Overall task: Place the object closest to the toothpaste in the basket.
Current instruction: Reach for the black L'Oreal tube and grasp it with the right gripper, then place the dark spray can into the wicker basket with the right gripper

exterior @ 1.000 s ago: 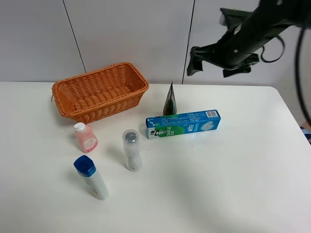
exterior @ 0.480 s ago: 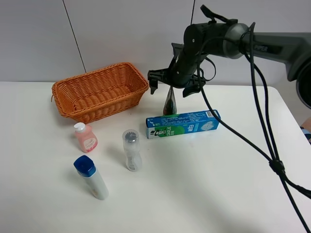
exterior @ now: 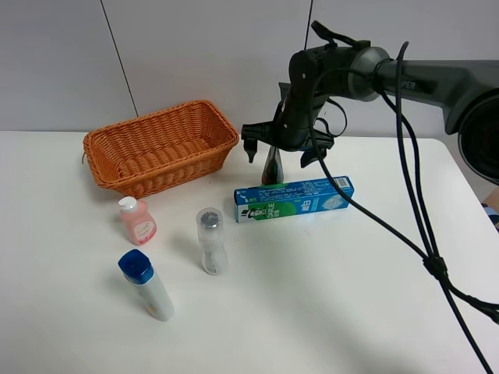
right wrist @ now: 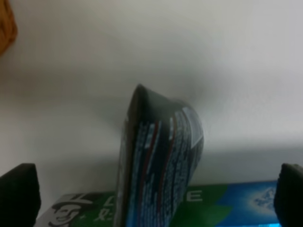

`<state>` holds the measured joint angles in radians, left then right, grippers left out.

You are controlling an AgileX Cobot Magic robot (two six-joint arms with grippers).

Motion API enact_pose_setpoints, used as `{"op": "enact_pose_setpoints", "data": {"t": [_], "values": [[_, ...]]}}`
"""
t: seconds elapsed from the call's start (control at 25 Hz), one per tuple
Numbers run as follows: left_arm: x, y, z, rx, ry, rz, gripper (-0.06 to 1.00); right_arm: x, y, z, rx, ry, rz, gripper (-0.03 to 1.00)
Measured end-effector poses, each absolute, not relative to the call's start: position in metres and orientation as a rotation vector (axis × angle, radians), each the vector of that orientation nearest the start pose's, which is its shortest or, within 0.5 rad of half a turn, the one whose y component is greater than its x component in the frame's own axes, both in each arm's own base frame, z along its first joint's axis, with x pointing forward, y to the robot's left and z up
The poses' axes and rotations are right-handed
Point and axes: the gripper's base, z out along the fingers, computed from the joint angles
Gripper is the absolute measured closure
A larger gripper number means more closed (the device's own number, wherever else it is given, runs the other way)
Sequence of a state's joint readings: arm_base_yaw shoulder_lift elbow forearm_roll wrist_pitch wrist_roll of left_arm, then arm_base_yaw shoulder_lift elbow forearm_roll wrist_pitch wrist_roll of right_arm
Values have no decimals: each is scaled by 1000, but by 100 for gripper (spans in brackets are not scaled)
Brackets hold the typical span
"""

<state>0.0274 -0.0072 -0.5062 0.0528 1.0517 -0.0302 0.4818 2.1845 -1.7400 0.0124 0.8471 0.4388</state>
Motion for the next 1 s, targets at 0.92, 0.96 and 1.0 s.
{"op": "enact_pose_setpoints", "data": {"t": [0.92, 0.96, 1.0], "values": [[-7, 4, 280, -61, 2020, 61, -5, 420, 219, 188, -137, 2734, 230, 76], [-7, 4, 280, -61, 2020, 61, -5, 420, 219, 195, -151, 2711, 239, 76], [-7, 4, 280, -61, 2020, 61, -5, 419, 219, 206, -174, 2667, 255, 76]]}}
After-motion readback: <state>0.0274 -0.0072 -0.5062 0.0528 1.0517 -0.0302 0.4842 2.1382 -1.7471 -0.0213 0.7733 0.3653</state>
